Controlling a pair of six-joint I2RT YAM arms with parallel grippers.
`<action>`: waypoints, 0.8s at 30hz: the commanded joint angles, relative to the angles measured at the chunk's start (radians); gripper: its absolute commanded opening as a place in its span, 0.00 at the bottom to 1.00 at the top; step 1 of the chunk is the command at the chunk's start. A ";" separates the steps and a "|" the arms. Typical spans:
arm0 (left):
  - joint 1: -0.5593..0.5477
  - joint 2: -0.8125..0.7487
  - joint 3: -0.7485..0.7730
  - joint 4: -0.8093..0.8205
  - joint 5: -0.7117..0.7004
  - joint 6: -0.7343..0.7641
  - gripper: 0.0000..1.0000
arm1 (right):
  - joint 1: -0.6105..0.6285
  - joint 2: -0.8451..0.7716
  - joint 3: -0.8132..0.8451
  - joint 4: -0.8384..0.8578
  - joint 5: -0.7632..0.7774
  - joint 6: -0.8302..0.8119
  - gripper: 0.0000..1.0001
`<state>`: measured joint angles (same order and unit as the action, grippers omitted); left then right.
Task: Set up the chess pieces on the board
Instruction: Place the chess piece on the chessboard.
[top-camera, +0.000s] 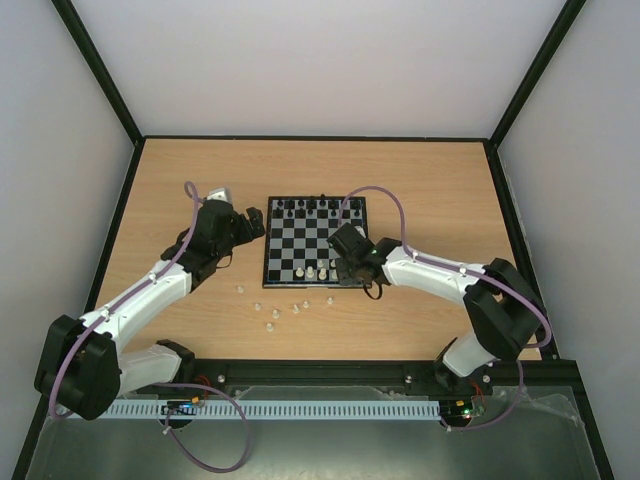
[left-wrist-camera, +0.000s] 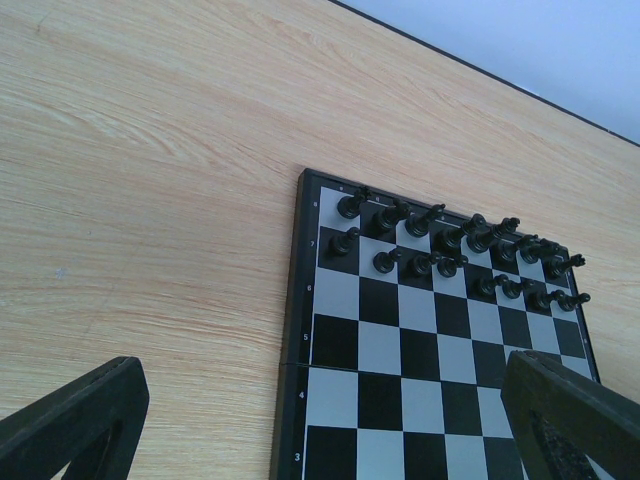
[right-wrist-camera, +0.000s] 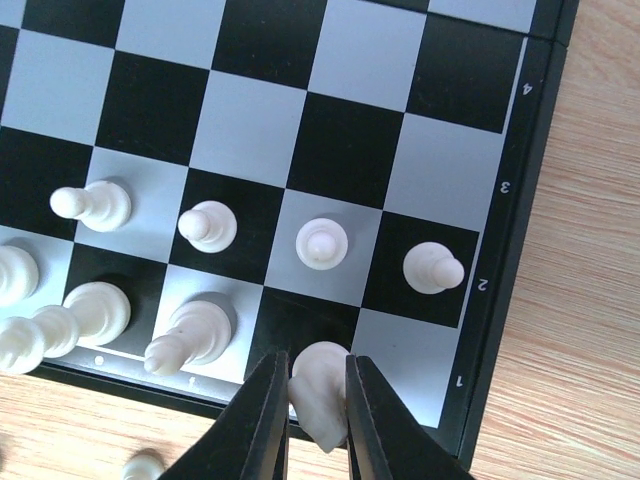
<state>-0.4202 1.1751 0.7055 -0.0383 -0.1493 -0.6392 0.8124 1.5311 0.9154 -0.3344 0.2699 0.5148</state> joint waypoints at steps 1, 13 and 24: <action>0.006 -0.003 -0.003 0.011 0.001 0.000 0.99 | -0.006 0.031 0.013 -0.012 -0.011 -0.019 0.15; 0.006 0.001 -0.003 0.011 -0.004 0.001 0.99 | -0.013 0.074 0.020 0.016 -0.032 -0.029 0.15; 0.006 0.000 -0.003 0.011 -0.006 0.002 0.99 | -0.019 0.075 0.023 0.019 -0.041 -0.031 0.16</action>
<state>-0.4202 1.1751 0.7055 -0.0376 -0.1497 -0.6388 0.7994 1.5974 0.9234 -0.2852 0.2367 0.4953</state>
